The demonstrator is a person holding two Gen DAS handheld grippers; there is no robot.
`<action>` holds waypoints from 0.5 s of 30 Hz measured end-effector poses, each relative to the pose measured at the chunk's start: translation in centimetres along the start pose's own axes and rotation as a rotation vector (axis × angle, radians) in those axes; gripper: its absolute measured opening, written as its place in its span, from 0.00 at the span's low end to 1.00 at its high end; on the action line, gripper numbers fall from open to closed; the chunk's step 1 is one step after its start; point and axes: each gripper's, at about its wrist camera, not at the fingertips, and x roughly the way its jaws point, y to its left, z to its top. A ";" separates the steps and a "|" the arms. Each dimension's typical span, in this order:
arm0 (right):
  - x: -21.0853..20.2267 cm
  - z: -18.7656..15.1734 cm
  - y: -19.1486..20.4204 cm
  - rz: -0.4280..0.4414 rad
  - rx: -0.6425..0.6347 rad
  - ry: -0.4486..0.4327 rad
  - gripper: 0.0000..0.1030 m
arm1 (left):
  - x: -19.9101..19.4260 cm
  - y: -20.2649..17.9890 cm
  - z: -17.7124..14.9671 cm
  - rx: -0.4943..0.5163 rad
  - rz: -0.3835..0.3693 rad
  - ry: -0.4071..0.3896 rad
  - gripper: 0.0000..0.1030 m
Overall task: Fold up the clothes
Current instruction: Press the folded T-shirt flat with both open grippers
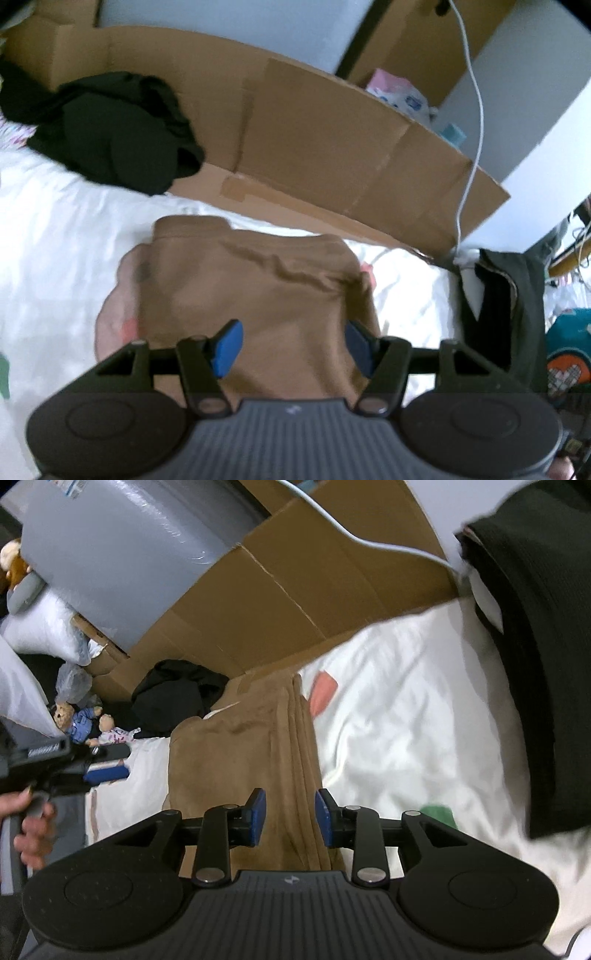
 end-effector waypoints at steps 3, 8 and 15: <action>0.4 0.5 0.8 -0.025 -0.044 0.010 0.32 | -0.5 1.0 -1.1 -0.029 -0.003 -0.033 0.63; 2.2 0.4 1.3 -0.052 -0.102 0.072 0.32 | 0.8 3.3 -4.5 -0.049 0.001 -0.038 0.63; 4.3 0.2 1.9 -0.107 -0.157 0.118 0.32 | 2.7 5.8 -7.4 -0.029 0.005 -0.083 0.62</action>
